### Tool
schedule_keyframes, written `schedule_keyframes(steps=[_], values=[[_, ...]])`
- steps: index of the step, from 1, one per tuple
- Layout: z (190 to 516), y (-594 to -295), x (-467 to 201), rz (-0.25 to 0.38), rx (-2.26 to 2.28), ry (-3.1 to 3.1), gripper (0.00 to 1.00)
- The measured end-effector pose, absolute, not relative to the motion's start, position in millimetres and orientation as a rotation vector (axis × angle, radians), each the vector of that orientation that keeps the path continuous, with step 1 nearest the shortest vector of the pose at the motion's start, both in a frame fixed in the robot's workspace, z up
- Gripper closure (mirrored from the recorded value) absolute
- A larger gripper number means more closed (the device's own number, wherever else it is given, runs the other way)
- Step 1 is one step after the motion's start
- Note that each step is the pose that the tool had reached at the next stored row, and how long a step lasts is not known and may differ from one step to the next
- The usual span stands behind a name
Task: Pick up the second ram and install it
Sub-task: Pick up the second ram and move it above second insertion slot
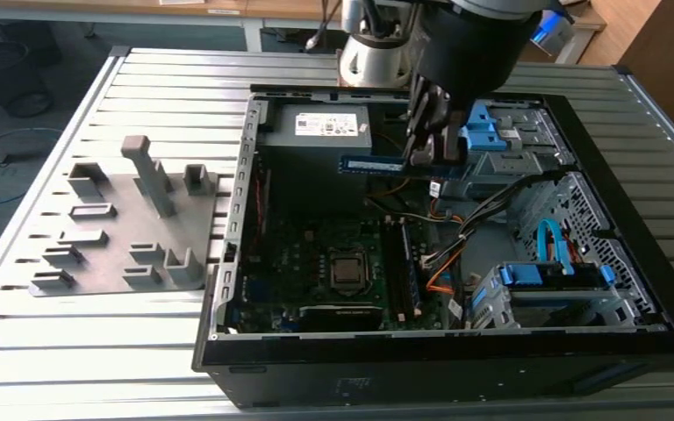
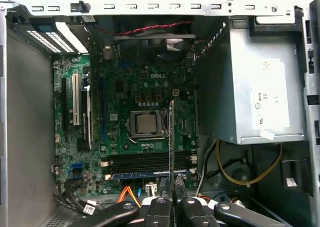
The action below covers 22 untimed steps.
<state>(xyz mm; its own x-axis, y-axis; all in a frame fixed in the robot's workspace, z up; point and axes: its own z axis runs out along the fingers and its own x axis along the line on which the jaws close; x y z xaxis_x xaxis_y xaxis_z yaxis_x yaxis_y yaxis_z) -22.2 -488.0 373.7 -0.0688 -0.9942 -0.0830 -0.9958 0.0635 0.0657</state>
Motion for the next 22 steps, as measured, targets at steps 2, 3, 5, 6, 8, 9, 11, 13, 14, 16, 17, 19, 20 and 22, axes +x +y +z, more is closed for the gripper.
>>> schedule_keyframes(steps=[2, 3, 5, 6, 8, 9, 11, 13, 14, 16, 17, 19, 20, 22], values=[[370, -488, -22, 0.164, -2.133, 2.279, 0.86], [368, -488, -22, 0.164, -2.133, 2.279, 0.86], [365, -488, -22, 0.164, -2.133, 2.279, 0.86], [363, -488, -22, 0.164, -2.133, 2.279, 0.86], [359, -488, -22, 0.164, -2.133, 2.279, 0.86], [357, -488, -22, 0.164, -2.133, 2.279, 0.86], [354, -488, -22, 0.164, -2.133, 2.279, 0.86], [351, -488, -22, 0.164, -2.133, 2.279, 0.86], [349, -488, -22, 0.164, -2.133, 2.279, 0.86], [345, -488, -22, 0.164, -2.133, 2.279, 0.86], [344, -488, -22, 0.164, -2.133, 2.279, 0.86], [340, -488, -22, 0.164, -2.133, 2.279, 0.86], [339, -488, -22, 0.164, -2.133, 2.279, 0.86], [336, -488, -22, 0.164, -2.133, 2.279, 0.86]])
